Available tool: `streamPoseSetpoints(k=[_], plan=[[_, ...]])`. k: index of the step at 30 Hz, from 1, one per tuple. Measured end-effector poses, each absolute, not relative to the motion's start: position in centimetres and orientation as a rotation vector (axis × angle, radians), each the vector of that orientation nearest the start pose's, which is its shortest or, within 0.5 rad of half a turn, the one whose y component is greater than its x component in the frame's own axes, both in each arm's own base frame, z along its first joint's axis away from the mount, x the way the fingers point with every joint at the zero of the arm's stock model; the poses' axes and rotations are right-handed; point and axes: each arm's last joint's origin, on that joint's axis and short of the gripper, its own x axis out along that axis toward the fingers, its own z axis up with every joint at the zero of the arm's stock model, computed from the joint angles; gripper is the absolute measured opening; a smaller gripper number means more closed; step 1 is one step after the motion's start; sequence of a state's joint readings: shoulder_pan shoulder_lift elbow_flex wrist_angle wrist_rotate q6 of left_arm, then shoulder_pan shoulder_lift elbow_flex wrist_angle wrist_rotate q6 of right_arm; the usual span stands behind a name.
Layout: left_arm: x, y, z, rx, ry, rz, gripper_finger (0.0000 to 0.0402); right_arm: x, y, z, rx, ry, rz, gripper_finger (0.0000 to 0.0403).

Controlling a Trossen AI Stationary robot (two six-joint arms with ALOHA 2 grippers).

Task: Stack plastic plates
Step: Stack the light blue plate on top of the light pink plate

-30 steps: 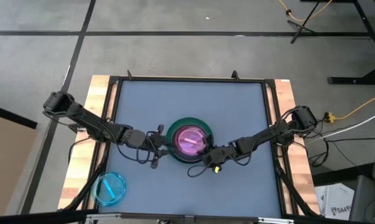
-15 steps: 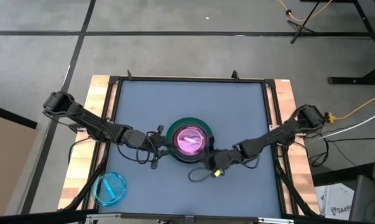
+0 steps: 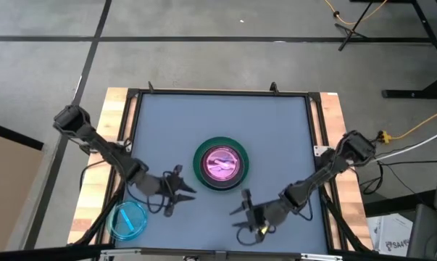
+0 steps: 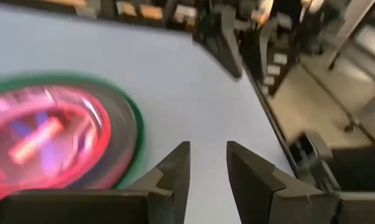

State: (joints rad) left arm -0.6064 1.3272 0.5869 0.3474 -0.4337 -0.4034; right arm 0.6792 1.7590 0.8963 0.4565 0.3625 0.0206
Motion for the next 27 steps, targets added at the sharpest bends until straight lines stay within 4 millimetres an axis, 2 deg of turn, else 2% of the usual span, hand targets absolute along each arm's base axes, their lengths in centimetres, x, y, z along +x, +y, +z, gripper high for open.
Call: streamPoseSetpoints(k=[5, 14, 21, 27], plan=[[22.3, -17.3, 20.9, -0.180, 0.571, -0.093, 0.0098, 28.4, 24.1, 16.1, -0.075, 0.343, 0.332, 0.0172], [21.6, -23.0, 22.9, -0.153, 0.881, -0.072, 0.0098, 29.5, 27.7, 16.3, -0.014, 0.323, 0.339, 0.0172], [20.5, -28.3, 23.6, -0.092, 0.966, -0.079, 0.0096, 30.5, 28.9, 16.5, -0.036, 0.360, 0.338, 0.0172], [19.9, -31.2, 23.2, -0.046, 1.147, 0.017, 0.0085, 30.5, 28.8, 16.4, -0.041, 0.373, 0.334, 0.0172]])
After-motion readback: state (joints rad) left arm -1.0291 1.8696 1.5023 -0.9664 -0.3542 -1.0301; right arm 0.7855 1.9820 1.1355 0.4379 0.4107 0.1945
